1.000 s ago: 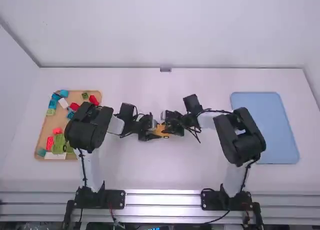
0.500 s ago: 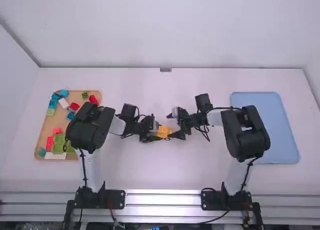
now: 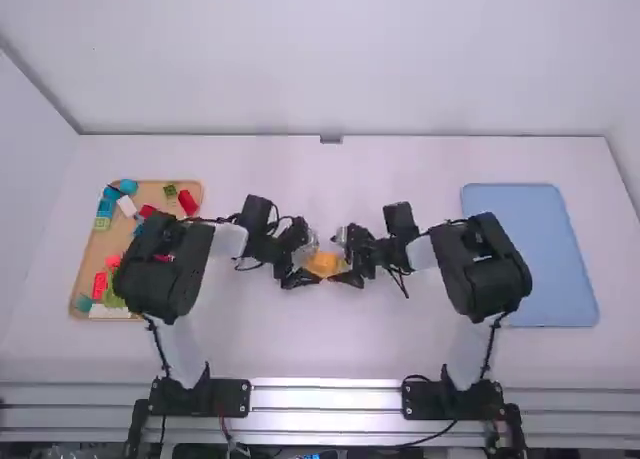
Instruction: Assemble lego blocks to make yellow taxi
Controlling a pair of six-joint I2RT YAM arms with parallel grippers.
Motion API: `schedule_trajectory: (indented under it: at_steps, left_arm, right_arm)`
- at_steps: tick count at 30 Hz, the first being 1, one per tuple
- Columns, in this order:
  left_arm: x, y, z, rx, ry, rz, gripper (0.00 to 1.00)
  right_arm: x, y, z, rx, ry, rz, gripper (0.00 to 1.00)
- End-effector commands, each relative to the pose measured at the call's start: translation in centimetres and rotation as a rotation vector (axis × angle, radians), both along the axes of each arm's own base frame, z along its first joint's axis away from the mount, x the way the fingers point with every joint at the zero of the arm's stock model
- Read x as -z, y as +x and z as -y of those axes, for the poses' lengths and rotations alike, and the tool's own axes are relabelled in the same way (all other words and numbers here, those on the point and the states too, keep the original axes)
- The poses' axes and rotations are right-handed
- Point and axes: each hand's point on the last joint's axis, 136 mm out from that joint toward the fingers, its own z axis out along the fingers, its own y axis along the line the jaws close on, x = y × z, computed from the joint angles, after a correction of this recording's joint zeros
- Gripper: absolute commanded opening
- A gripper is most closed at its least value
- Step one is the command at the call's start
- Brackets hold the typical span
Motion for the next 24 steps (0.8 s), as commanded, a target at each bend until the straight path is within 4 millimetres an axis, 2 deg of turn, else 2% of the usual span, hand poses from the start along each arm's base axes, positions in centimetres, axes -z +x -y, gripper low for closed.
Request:
schedule_trajectory:
  at_steps: [1, 7, 8, 9, 10, 14, 16, 17, 18, 19, 20, 23, 24]
  left_arm:
    - [-4.9, 1.7, -1.1, 0.026, 0.008, 0.160, 0.99]
    - [-11.8, 2.0, -5.2, -0.109, -0.040, 0.164, 0.99]
    - [-12.1, 2.1, -5.5, -0.124, -0.049, 0.159, 0.99]
    - [-13.5, 2.4, -6.5, -0.195, -0.086, 0.146, 0.99]
    - [-14.1, 2.7, -7.1, -0.241, -0.100, 0.141, 0.99]
    - [-15.0, 3.1, -9.0, -0.356, -0.131, 0.157, 0.99]
    - [-15.1, 3.2, -9.5, -0.390, -0.139, 0.176, 0.99]
    - [-15.1, 3.3, -9.8, -0.415, -0.140, 0.183, 0.99]
    - [-15.0, 3.6, -10.4, -0.478, -0.136, 0.192, 0.99]
    - [-15.0, 3.6, -10.5, -0.487, -0.134, 0.191, 0.99]
    - [-14.8, 3.9, -11.1, -0.554, -0.126, 0.194, 0.99]
    - [-14.4, 4.6, -12.8, -0.722, -0.109, 0.199, 0.99]
    - [-14.4, 4.7, -12.8, -0.730, -0.108, 0.200, 0.99]
  right_arm:
    - [0.7, -0.8, -0.6, 0.036, 0.008, -0.115, 0.98]
    - [1.7, -0.4, -2.5, 0.080, -0.089, -0.104, 0.98]
    - [1.8, -0.4, -2.6, 0.082, -0.095, -0.102, 0.99]
    - [2.1, -0.2, -3.1, 0.100, -0.126, -0.087, 0.99]
    - [2.4, -0.2, -3.2, 0.106, -0.151, -0.081, 0.99]
    - [3.5, -0.1, -3.2, 0.132, -0.239, -0.074, 0.99]
    - [3.8, 0.1, -3.2, 0.141, -0.266, -0.076, 0.96]
    - [3.8, 0.1, -3.2, 0.137, -0.272, -0.074, 0.90]
    - [3.7, 0.0, -3.4, 0.114, -0.279, -0.063, 0.79]
    - [3.6, 0.0, -3.4, 0.111, -0.278, -0.060, 0.78]
    - [3.6, 0.1, -3.4, 0.107, -0.281, -0.062, 0.69]
    - [3.3, 0.8, -3.3, 0.119, -0.295, -0.070, 0.54]
    - [3.4, 0.8, -3.3, 0.120, -0.298, -0.072, 0.53]
